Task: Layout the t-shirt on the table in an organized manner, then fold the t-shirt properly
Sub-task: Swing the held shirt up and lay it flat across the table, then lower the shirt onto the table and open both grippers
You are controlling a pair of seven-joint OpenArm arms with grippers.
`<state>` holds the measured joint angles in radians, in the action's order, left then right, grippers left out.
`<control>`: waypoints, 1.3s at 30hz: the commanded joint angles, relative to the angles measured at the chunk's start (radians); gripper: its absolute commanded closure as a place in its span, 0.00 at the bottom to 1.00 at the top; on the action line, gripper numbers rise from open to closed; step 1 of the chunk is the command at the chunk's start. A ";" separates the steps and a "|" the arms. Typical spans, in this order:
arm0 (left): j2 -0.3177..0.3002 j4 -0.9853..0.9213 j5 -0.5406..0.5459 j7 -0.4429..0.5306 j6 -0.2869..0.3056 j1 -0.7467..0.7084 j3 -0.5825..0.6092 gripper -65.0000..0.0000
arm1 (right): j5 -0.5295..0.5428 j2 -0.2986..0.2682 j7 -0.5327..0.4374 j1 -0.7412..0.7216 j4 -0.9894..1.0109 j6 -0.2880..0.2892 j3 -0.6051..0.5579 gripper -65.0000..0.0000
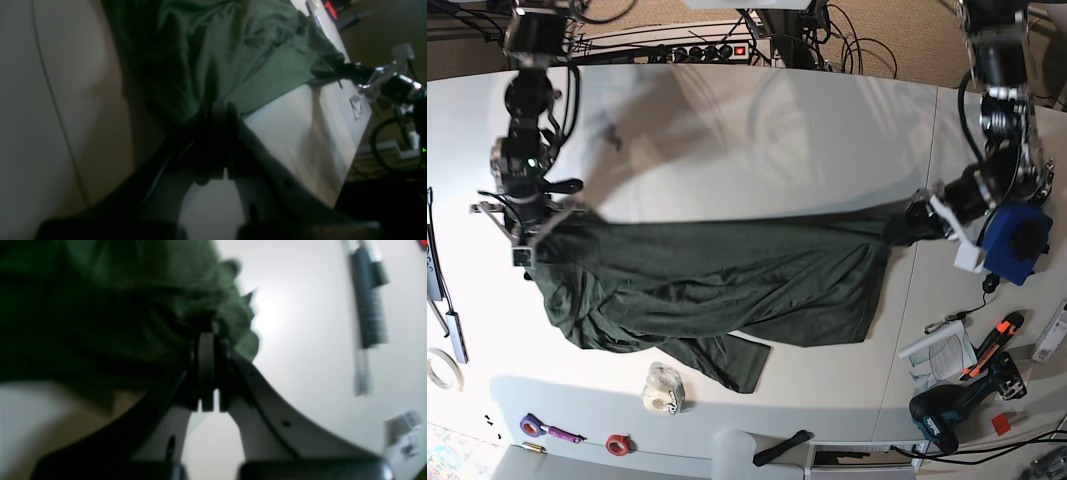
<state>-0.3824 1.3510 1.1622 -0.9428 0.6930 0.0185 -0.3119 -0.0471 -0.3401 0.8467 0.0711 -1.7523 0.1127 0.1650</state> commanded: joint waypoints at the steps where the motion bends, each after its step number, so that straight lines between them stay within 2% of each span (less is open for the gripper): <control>1: -0.025 0.050 0.029 0.014 0.005 -0.013 -0.024 1.00 | -0.002 -0.030 -0.006 0.005 -0.061 -0.003 0.007 1.00; 6: -0.046 0.232 0.031 0.010 0.005 -0.164 -0.086 1.00 | -0.006 -0.102 0.074 0.110 -0.268 -0.005 0.007 1.00; 8: -0.051 0.300 0.074 -0.031 0.005 -0.221 -0.111 1.00 | -0.013 -0.120 0.092 0.148 -0.333 -0.005 0.008 1.00; 13: -0.050 0.409 0.212 -0.129 0.005 -0.348 -0.190 1.00 | -0.108 -0.123 0.138 0.235 -0.430 -0.005 0.030 1.00; 17: -0.050 0.451 0.310 -0.190 0.005 -0.439 -0.278 1.00 | -0.127 -0.123 0.156 0.316 -0.454 -0.004 0.095 1.00; 21: -0.050 0.476 0.321 -0.262 0.005 -0.510 -0.386 1.00 | -0.126 -0.123 0.154 0.387 -0.455 -0.004 0.177 1.00; 23: -0.050 0.494 0.321 -0.264 0.005 -0.532 -0.434 1.00 | -0.126 -0.123 0.151 0.410 -0.456 -0.004 0.211 1.00; 26: -0.051 0.529 0.321 -0.241 0.005 -0.531 -0.483 1.00 | -0.126 -0.123 0.138 0.416 -0.468 -0.003 0.241 1.00; 29: -0.070 0.570 0.321 -0.169 0.005 -0.499 -0.490 1.00 | -0.116 -0.123 0.069 0.401 -0.500 -0.004 0.243 1.00; 32: -0.084 0.584 0.321 -0.164 0.005 -0.392 -0.478 1.00 | -0.023 -0.123 0.032 0.346 -0.519 -0.003 0.242 1.00; 35: -0.086 0.583 0.321 -0.138 0.005 -0.279 -0.424 1.00 | 0.063 -0.122 0.074 0.285 -0.517 -0.003 0.242 1.00; 36: -0.086 0.582 0.310 -0.110 0.005 -0.249 -0.392 1.00 | 0.082 -0.122 0.089 0.272 -0.517 -0.003 0.242 1.00; 39: -0.086 0.577 0.139 0.012 0.005 -0.187 -0.269 1.00 | 0.092 -0.117 0.089 0.261 -0.517 -0.003 0.242 1.00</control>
<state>-0.4519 1.9152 1.2625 -0.9520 0.6937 -0.1757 -0.5709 0.0574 -0.4442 0.9623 0.3405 -2.2570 0.1242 0.3946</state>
